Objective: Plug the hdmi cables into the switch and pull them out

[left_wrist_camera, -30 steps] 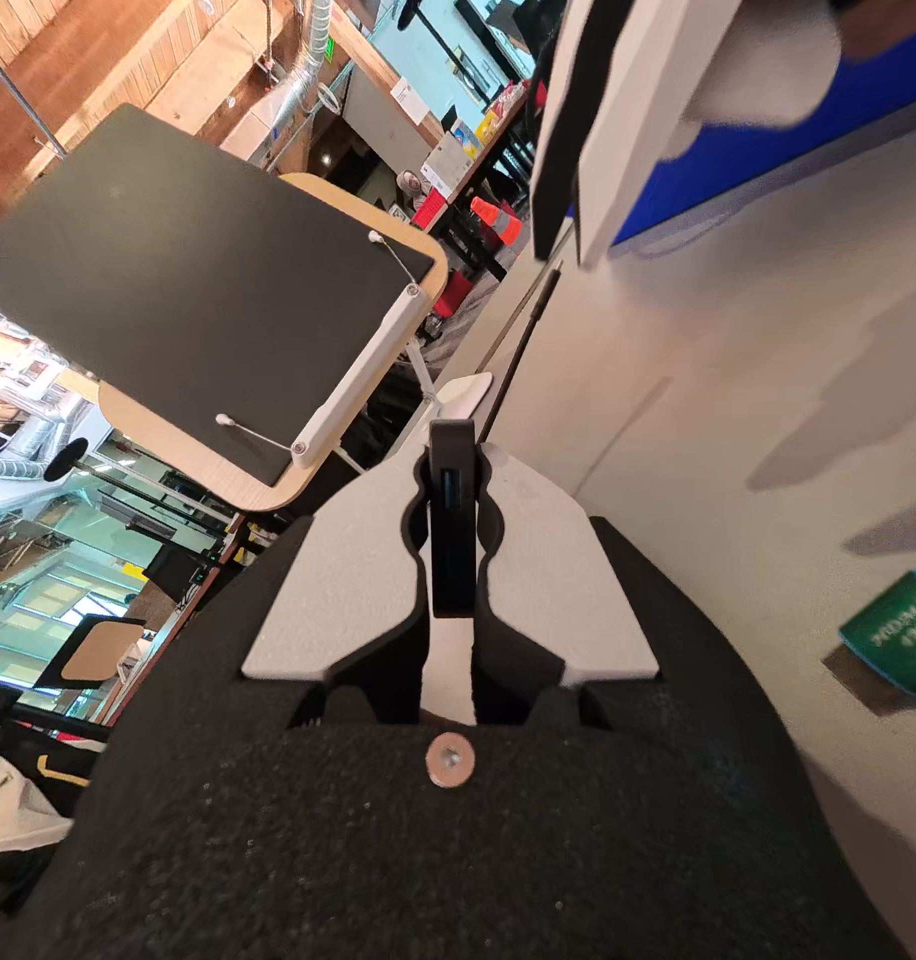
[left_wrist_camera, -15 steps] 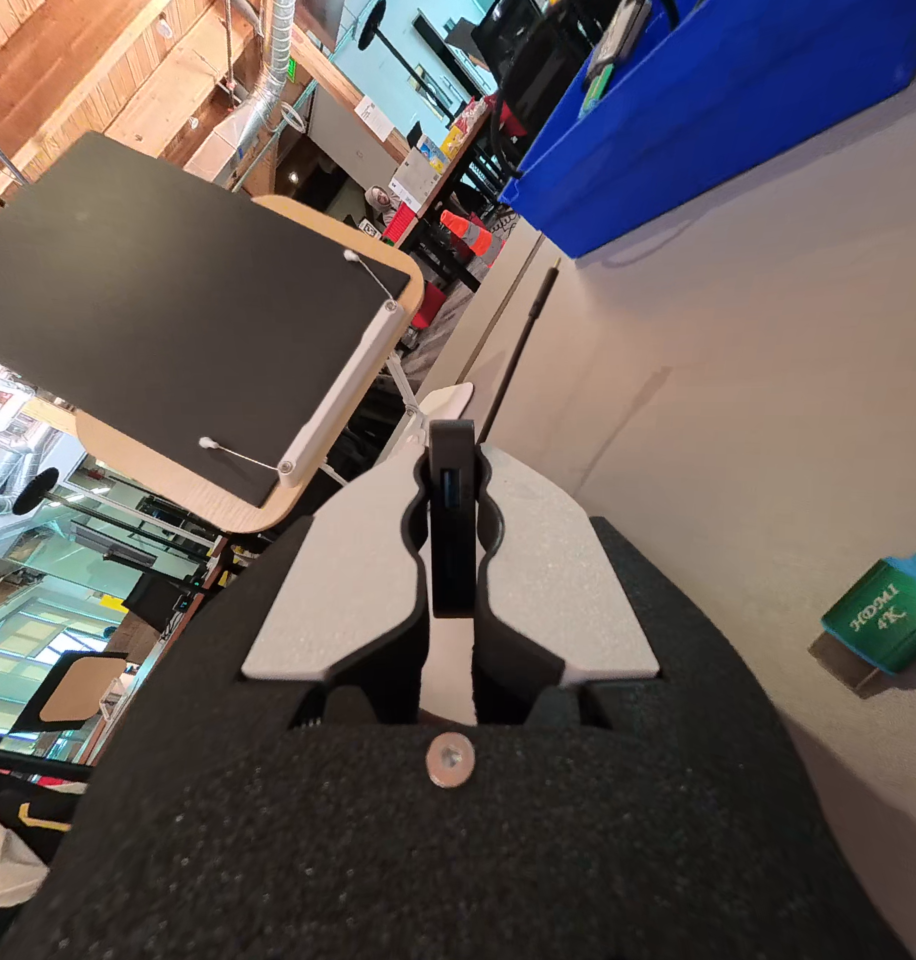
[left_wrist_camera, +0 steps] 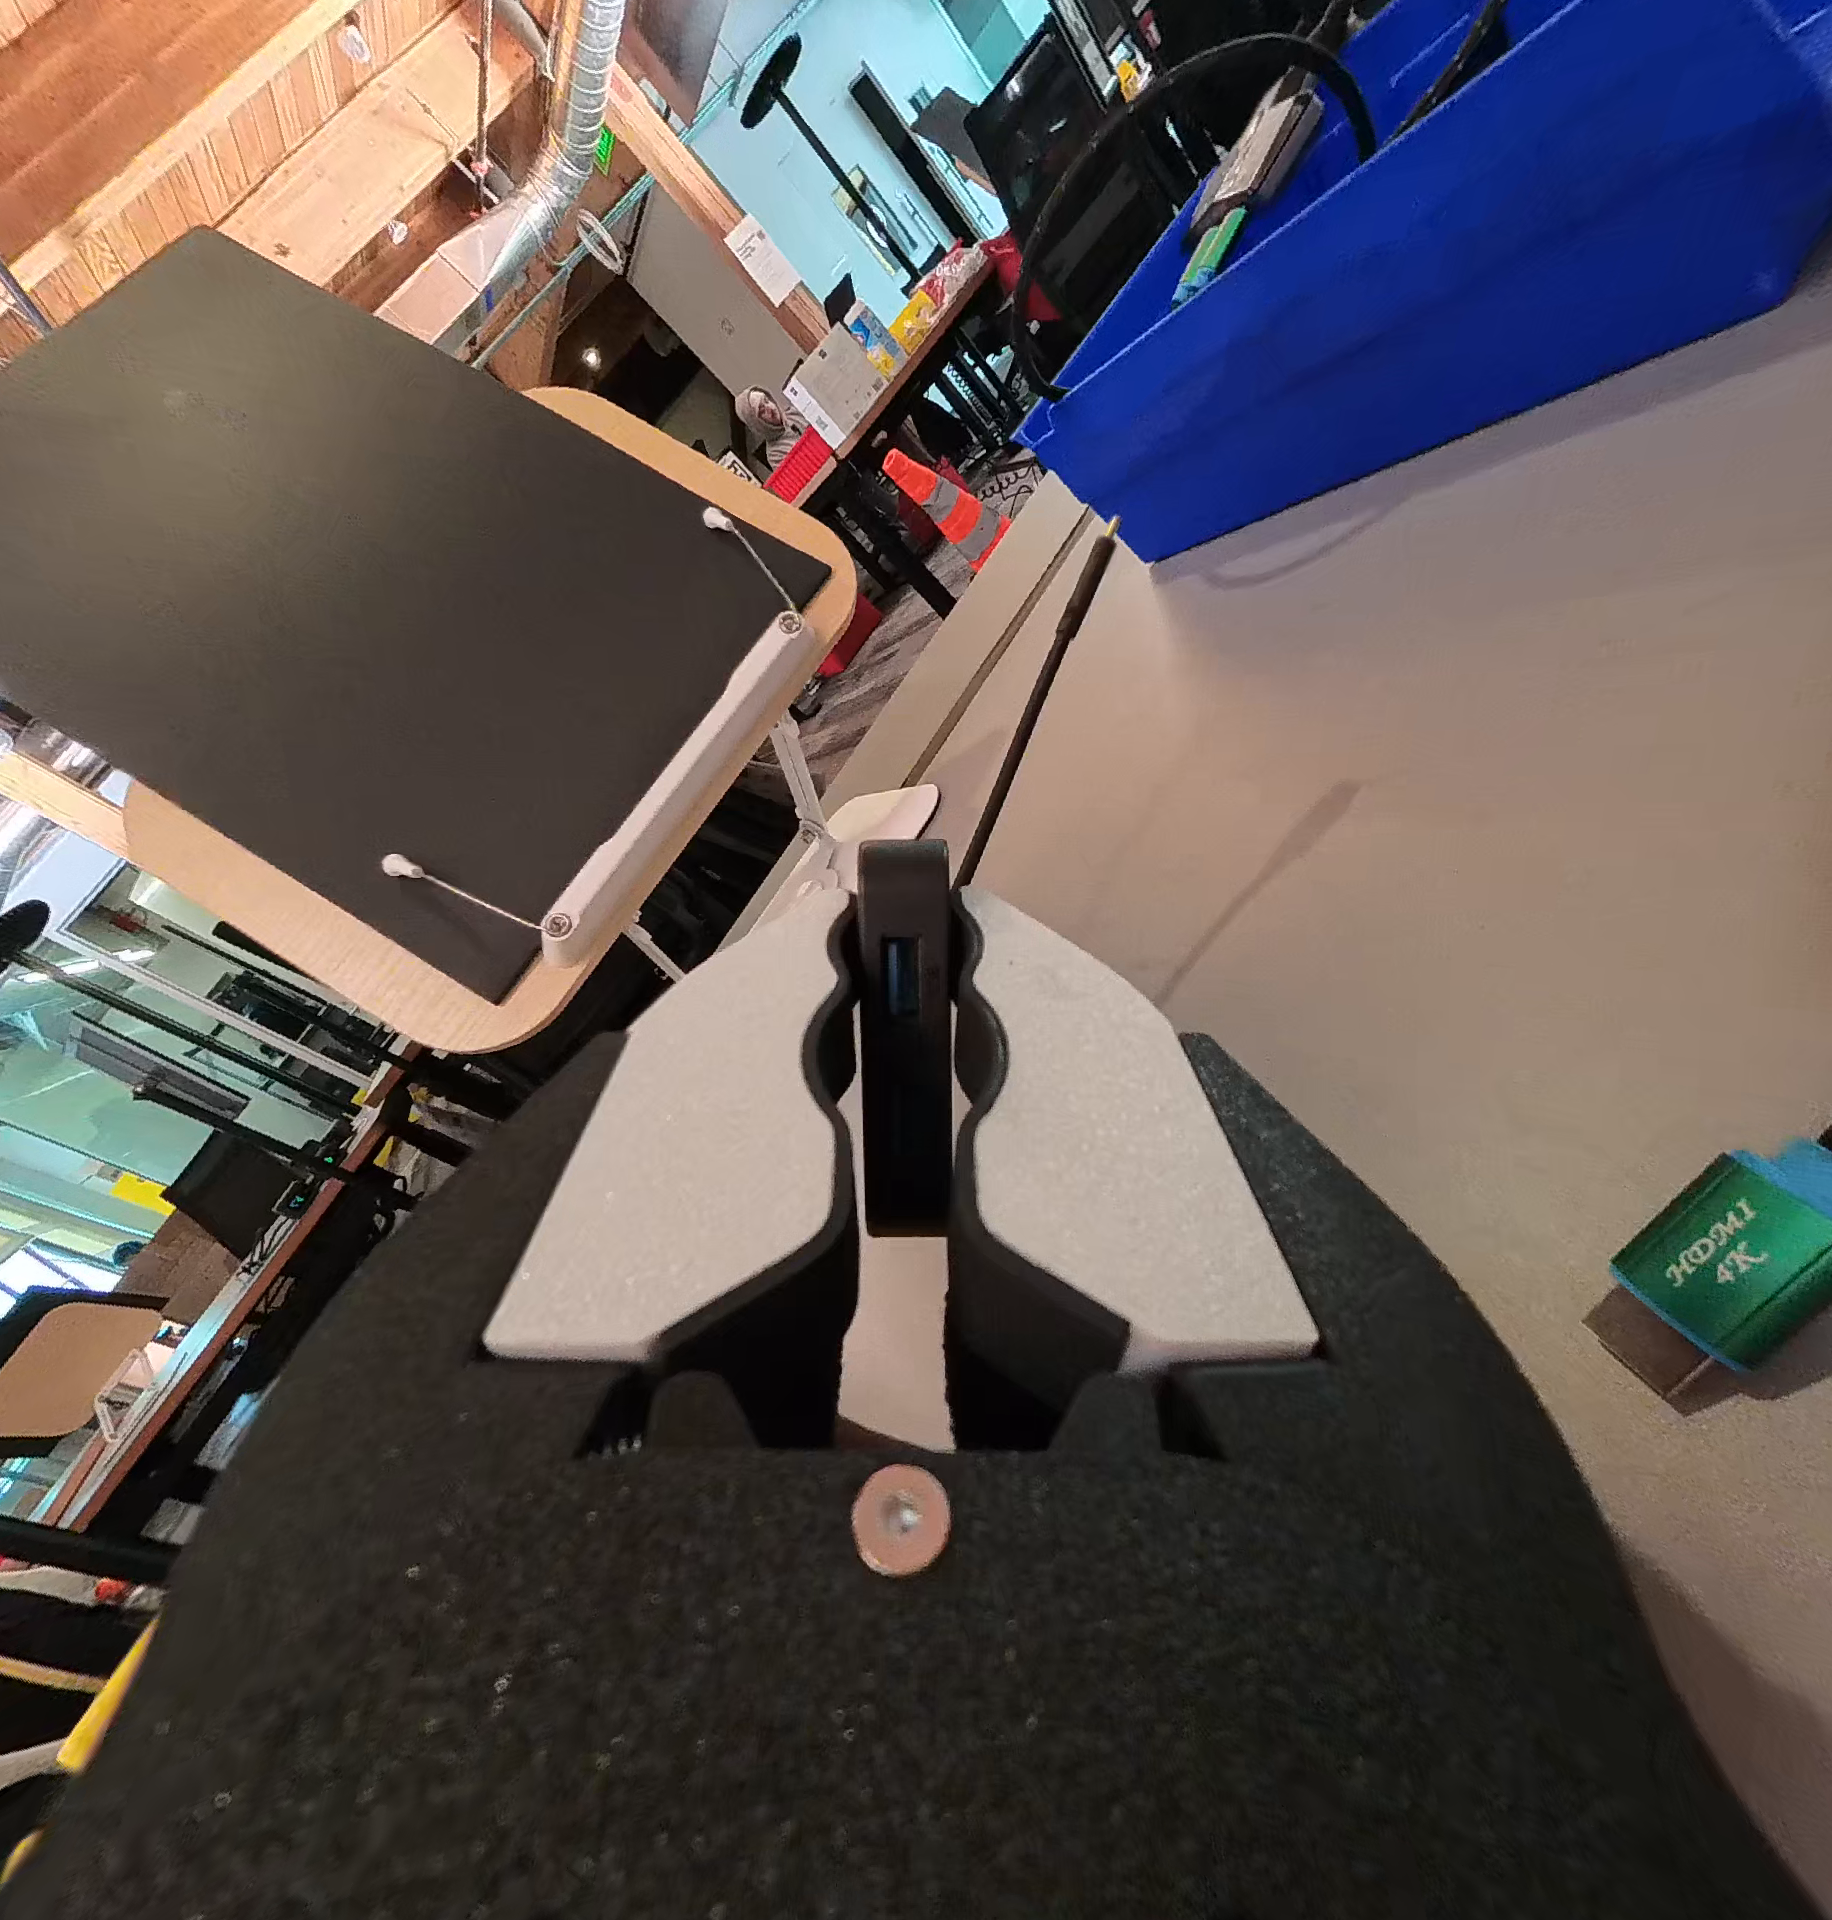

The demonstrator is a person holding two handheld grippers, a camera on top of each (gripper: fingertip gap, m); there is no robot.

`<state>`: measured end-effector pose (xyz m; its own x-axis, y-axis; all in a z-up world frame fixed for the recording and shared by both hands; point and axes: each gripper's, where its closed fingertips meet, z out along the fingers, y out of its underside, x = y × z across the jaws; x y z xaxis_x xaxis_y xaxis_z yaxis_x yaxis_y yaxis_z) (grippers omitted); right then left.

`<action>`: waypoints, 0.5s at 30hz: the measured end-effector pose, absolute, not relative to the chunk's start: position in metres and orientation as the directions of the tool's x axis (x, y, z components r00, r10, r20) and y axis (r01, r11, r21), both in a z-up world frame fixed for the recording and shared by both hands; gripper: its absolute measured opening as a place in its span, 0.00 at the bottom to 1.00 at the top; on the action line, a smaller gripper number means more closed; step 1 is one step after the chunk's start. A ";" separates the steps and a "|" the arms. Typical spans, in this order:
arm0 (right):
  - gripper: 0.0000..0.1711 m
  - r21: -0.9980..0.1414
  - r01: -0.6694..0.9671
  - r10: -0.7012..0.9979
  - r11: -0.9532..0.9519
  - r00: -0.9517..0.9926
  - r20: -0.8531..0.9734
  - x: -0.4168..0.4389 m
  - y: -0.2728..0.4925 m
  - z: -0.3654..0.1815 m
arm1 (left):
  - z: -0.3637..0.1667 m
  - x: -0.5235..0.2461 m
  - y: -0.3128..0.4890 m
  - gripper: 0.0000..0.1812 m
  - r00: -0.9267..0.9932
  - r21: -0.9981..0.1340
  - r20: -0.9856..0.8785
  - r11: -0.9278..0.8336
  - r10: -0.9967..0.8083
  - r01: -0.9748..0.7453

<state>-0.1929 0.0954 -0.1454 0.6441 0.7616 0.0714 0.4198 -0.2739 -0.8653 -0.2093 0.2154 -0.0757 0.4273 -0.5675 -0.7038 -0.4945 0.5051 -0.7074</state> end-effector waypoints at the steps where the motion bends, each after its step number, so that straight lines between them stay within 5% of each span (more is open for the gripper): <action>1: 0.20 -0.856 0.444 0.756 -0.265 0.646 0.101 -0.192 0.097 -0.150 | -0.076 -0.210 0.215 0.07 0.428 -0.711 -0.701 0.504 -0.571 -0.491; 11: 0.16 -0.763 0.560 0.815 -0.322 0.574 0.077 -0.203 0.119 -0.187 | -0.085 -0.207 0.212 0.07 0.395 -0.691 -0.717 0.514 -0.574 -0.508; 15: 0.06 -0.755 0.604 0.814 -0.255 0.555 0.169 -0.206 0.122 -0.187 | -0.086 -0.206 0.212 0.07 0.388 -0.687 -0.720 0.516 -0.575 -0.511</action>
